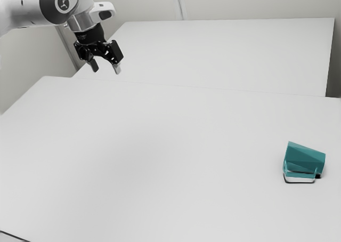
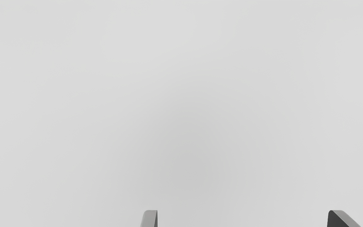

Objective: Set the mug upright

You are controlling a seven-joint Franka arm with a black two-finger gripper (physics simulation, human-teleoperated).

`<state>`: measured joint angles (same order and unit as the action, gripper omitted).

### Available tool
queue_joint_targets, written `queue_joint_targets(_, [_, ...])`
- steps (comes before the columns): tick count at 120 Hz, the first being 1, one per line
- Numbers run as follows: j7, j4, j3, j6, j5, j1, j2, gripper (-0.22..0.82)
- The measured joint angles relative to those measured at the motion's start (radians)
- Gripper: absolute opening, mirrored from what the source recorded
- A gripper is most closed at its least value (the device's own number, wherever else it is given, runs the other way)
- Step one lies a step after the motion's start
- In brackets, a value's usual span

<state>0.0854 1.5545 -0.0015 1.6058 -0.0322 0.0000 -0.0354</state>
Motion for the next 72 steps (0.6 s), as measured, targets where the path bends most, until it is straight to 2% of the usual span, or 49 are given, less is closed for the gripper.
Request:
queue_joint_targets(33, [0.001, 0.006, -0.017, 0.024, -0.045, 0.019, -0.004, 0.59])
queue_joint_targets(72, [0.014, 0.099, -0.044, 0.196, -0.226, -0.028, -0.016, 0.59])
